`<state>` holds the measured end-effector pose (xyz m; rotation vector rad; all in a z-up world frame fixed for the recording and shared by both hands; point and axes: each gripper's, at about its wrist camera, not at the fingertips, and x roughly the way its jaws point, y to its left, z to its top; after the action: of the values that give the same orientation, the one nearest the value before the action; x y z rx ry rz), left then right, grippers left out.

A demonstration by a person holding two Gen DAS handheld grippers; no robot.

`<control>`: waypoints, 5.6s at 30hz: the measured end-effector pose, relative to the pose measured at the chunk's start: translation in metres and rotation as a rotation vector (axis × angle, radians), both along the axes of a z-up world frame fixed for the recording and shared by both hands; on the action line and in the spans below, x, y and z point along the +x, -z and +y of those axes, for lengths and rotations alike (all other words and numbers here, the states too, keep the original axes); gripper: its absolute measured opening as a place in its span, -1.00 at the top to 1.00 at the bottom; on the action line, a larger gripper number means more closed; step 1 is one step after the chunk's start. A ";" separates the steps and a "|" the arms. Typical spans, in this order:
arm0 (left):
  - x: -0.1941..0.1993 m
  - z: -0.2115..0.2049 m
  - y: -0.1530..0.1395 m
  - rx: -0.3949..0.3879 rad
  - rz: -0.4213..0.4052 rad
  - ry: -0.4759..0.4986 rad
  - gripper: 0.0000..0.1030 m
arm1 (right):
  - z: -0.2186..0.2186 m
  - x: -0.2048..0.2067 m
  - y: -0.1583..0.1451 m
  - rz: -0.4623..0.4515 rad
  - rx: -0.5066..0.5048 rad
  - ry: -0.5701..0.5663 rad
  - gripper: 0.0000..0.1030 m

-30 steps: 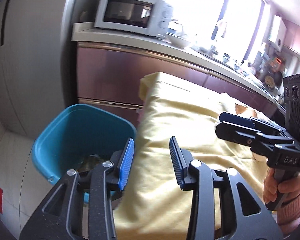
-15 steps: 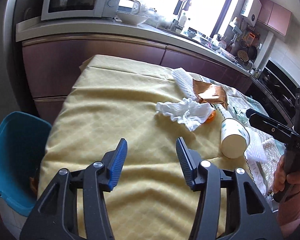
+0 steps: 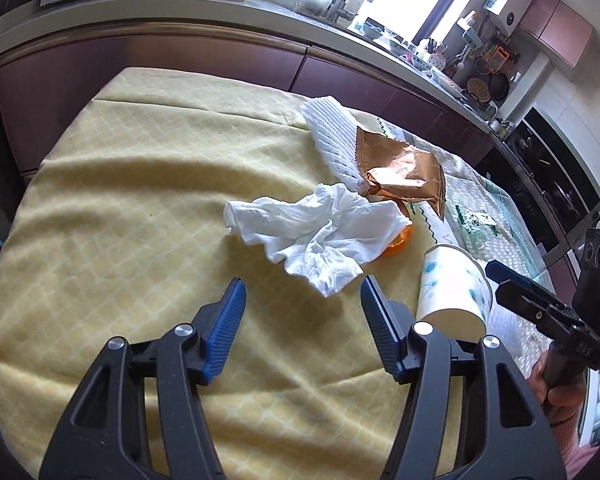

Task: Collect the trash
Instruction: 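Grasp the white tissue with the left gripper while the right gripper grasps another paper cup, then carry the tissue and paper cup over the teal bin with both grippers, then open both grippers to drop the tissue and cup into the bin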

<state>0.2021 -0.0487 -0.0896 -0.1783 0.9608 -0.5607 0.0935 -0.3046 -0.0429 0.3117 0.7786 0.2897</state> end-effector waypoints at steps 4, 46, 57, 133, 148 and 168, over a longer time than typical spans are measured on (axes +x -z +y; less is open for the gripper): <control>0.011 -0.009 0.002 -0.013 0.018 -0.013 -0.13 | -0.003 0.001 0.005 0.011 0.036 -0.022 -0.20; -0.059 0.091 -0.038 0.006 -0.143 -0.148 0.93 | 0.036 -0.019 -0.017 -0.057 0.088 -0.176 0.89; -0.091 0.134 -0.051 0.024 -0.210 -0.204 0.93 | 0.061 -0.018 -0.030 -0.099 0.079 -0.229 0.91; -0.099 0.324 -0.001 0.094 -0.104 -0.622 0.93 | 0.349 0.081 -0.004 0.052 0.034 -0.796 0.91; -0.074 0.330 0.018 0.100 -0.059 -0.649 0.89 | 0.379 0.102 0.022 0.133 0.003 -0.774 0.73; -0.080 0.315 0.022 0.093 -0.069 -0.621 0.48 | 0.319 0.081 0.004 0.079 0.031 -0.715 0.34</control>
<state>0.1218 0.2666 -0.1116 -0.3547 0.8073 0.0487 0.1746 0.0140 -0.0473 0.0619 0.9467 0.9666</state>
